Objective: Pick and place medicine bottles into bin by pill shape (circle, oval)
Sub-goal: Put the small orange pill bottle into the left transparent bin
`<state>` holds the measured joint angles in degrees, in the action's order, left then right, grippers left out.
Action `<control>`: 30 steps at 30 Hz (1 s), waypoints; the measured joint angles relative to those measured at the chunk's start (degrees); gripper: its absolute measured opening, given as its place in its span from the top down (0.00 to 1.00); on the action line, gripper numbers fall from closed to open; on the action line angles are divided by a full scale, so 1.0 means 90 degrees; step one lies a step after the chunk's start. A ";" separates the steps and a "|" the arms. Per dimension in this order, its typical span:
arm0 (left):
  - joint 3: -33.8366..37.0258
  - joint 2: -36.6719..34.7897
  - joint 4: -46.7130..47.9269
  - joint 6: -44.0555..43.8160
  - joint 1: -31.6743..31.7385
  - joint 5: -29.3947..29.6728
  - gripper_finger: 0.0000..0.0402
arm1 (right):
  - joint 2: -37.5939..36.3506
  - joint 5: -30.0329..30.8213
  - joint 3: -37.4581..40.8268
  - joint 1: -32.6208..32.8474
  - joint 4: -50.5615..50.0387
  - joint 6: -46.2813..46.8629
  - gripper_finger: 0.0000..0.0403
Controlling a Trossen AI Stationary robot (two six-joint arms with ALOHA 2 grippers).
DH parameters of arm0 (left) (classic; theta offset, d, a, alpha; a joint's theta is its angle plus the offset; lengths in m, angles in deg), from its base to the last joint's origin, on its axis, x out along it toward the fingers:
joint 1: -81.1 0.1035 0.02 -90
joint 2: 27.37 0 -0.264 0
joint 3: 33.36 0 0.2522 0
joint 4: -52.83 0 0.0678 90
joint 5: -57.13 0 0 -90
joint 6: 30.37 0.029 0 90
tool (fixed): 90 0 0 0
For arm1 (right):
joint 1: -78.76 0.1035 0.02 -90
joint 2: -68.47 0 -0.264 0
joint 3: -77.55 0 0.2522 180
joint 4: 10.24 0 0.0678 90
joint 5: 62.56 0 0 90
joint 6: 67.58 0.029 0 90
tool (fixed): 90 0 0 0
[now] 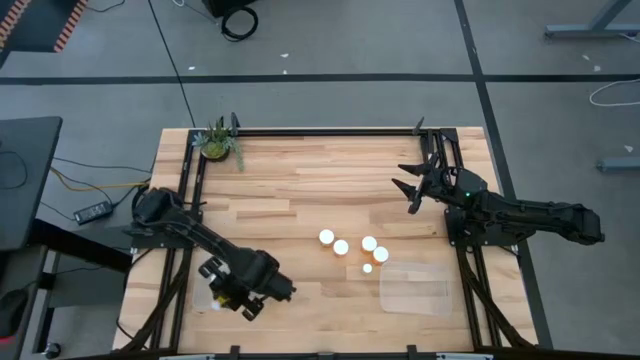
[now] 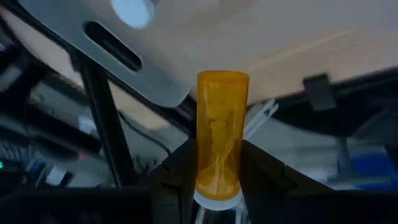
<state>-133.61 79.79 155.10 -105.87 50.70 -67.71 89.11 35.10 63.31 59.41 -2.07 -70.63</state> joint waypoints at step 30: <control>0.0485 0.0074 -0.0889 0.1336 0.0666 0.0535 0.71 | 0.0000 0.0001 0.0001 0.0000 -0.0001 0.0000 0.41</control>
<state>-129.24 80.46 147.10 -93.84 56.69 -62.90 89.11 35.10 63.32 59.41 -2.07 -70.63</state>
